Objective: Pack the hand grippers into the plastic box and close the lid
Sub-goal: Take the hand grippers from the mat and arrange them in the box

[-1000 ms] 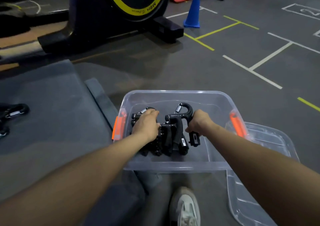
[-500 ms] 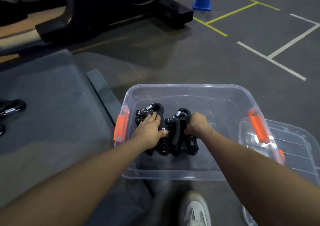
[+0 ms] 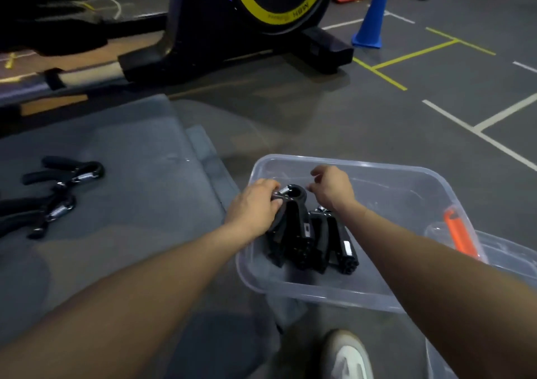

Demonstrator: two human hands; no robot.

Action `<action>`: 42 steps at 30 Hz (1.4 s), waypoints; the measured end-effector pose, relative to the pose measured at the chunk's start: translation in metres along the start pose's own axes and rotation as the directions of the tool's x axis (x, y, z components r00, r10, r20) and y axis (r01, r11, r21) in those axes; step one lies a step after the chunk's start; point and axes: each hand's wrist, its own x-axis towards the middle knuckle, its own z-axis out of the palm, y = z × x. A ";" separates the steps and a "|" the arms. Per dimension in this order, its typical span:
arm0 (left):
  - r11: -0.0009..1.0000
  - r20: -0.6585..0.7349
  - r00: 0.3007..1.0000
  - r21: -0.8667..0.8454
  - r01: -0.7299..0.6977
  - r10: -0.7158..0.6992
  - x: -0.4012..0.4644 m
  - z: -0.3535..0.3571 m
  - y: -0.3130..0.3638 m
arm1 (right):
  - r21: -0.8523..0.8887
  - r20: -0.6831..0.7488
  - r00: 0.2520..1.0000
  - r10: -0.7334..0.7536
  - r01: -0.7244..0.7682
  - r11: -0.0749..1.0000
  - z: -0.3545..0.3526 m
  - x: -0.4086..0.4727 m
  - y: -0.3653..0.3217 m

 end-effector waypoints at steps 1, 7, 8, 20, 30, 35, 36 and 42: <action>1.000 -0.037 0.999 -0.025 0.014 -0.015 -0.004 -0.010 -0.007 | 0.001 0.003 0.999 -0.040 0.040 0.999 0.004 -0.002 -0.015; 0.982 -0.181 0.965 -0.030 0.185 -0.187 -0.036 -0.070 -0.081 | -0.046 0.093 0.959 -0.268 0.273 0.961 0.050 -0.022 -0.113; 0.976 -0.203 0.954 -0.031 0.217 -0.219 -0.042 -0.078 -0.096 | -0.051 0.121 0.950 -0.289 0.297 0.954 0.061 -0.027 -0.129; 0.817 -0.334 0.752 -0.113 0.566 -0.568 -0.101 -0.144 -0.267 | 0.041 0.351 0.859 -0.372 0.383 0.923 0.199 -0.061 -0.243; 0.722 -0.245 0.679 -0.197 0.663 -0.692 -0.100 -0.124 -0.329 | 0.018 0.380 0.837 -0.394 0.419 0.908 0.271 -0.062 -0.271; 0.697 -0.290 0.635 -0.245 0.674 -0.716 -0.092 -0.118 -0.336 | 0.042 0.373 0.845 -0.383 0.397 0.917 0.278 -0.061 -0.272; 0.691 -0.298 0.625 -0.252 0.677 -0.721 -0.091 -0.117 -0.336 | 0.044 0.371 0.845 -0.384 0.397 0.917 0.277 -0.061 -0.272; 0.608 -0.287 0.545 -0.227 0.760 -0.788 -0.083 -0.118 -0.332 | 0.029 0.371 0.847 -0.380 0.398 0.917 0.270 -0.064 -0.269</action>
